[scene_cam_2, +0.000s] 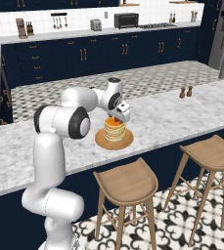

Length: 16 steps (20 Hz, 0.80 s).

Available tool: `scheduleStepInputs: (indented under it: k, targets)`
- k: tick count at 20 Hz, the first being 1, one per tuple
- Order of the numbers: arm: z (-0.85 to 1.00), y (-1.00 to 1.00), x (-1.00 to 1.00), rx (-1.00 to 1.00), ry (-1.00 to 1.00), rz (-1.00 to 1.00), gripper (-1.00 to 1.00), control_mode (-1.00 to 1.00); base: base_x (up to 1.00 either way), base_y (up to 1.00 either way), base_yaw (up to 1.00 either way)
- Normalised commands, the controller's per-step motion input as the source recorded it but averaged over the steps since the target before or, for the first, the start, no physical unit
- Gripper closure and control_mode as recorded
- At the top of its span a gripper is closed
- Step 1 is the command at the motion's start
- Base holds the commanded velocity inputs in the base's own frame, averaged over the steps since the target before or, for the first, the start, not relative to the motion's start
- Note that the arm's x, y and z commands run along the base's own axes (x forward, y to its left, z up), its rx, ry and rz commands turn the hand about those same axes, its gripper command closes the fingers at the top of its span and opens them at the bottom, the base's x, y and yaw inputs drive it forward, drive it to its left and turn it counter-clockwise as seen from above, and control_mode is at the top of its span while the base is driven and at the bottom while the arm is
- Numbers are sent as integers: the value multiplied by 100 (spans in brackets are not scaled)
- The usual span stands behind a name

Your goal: Take the strawberry from the fridge and place it on top of the pancake, located on the dining counter.

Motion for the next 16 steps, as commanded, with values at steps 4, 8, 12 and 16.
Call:
scheduleStepInputs:
  k: [4, 8, 12, 16]
  targets:
    - [15, 10, -10, 0, 0, -2, -100, -100, 0, 0, 0]
    - [18, 10, -1, 0, 0, -3, -100, -100, 0, 0, 0]
    - [46, 0, -30, 3, 4, -6, -100, -100, 0, 0, 0]
    - [51, -7, -46, 4, 4, -5, -100, -100, 0, 0, 0]
